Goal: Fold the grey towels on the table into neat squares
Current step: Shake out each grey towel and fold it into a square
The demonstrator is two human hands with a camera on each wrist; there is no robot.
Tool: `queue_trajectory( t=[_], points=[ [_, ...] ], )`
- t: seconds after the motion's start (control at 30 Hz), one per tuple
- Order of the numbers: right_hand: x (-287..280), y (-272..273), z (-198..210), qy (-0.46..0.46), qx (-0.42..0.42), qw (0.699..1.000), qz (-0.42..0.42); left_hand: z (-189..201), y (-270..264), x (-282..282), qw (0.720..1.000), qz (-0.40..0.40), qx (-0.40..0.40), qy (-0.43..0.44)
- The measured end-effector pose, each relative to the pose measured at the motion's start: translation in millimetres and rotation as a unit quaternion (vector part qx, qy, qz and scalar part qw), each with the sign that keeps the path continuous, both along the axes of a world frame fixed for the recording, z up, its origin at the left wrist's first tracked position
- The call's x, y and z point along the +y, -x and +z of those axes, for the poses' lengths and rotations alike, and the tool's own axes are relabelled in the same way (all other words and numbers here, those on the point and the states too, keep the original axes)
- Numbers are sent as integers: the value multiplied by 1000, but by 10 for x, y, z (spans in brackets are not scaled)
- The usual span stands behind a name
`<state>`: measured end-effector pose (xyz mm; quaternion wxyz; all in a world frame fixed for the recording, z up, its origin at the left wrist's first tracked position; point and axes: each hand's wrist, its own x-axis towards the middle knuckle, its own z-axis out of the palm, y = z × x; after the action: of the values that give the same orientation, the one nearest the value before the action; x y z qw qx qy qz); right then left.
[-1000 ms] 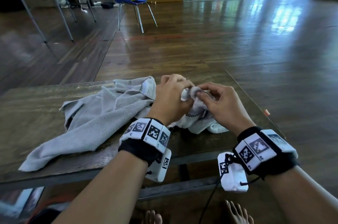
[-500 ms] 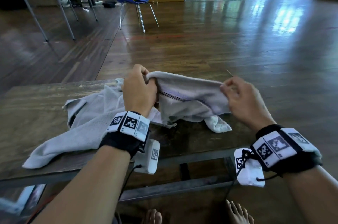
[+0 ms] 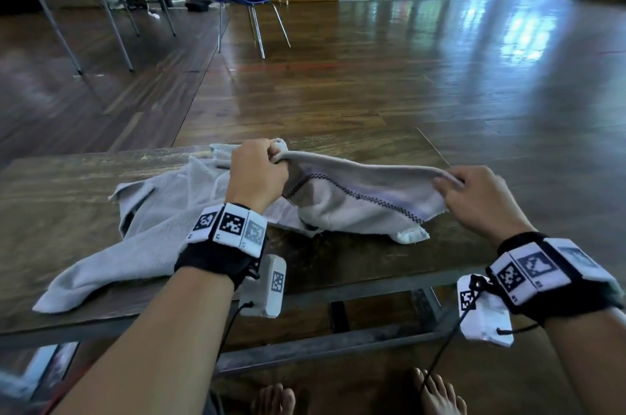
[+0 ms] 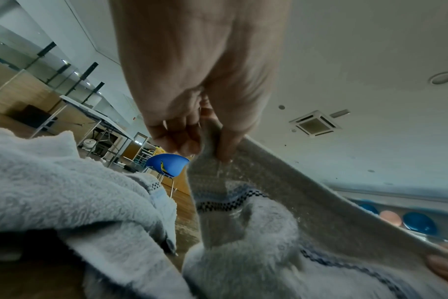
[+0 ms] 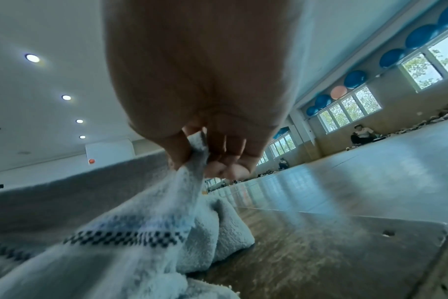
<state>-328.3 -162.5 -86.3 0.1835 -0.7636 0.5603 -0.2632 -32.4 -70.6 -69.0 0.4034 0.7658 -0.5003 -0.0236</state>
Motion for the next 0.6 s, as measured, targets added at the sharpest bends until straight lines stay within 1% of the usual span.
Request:
queue_trajectory(
  t=[0.03,0.1,0.2,0.27,0.3,0.33,0.37,0.4,0.43,0.47,0.5,0.6],
  points=[
    [-7,17,-13,17,-9,1000,-11,-6,21,-3,1000,-4,-12,4],
    [-19,31,-52,-5,1,1000,-4,-28,36,-4,1000,5,-18,-1],
    [-14,20,-128,-52,43,997,34,-88,-5,-33,999,31,14,1],
    [-8,-26,-174,-47,44,997,52,-141,-7,-60,1000,7,29,-7],
    [4,-65,-196,-40,38,997,62,-168,0,-66,999,-25,28,-32],
    [16,-114,-224,-39,33,996,77,-207,9,-75,995,-66,20,-75],
    [26,-162,-266,-46,31,993,103,-254,18,-77,985,-108,12,-137],
    [42,-212,-321,-63,33,989,132,-310,25,-74,968,-140,3,-210],
    [63,-260,-378,-81,41,984,155,-366,20,-65,949,-156,-9,-275],
    [80,-306,-429,-92,50,980,171,-411,2,-52,934,-158,-22,-319],
    [95,-344,-473,-96,58,977,180,-426,-20,-31,927,-150,-31,-342],
    [92,-444,-517,-124,57,967,214,-374,-108,20,926,-111,-21,-360]
  ],
)
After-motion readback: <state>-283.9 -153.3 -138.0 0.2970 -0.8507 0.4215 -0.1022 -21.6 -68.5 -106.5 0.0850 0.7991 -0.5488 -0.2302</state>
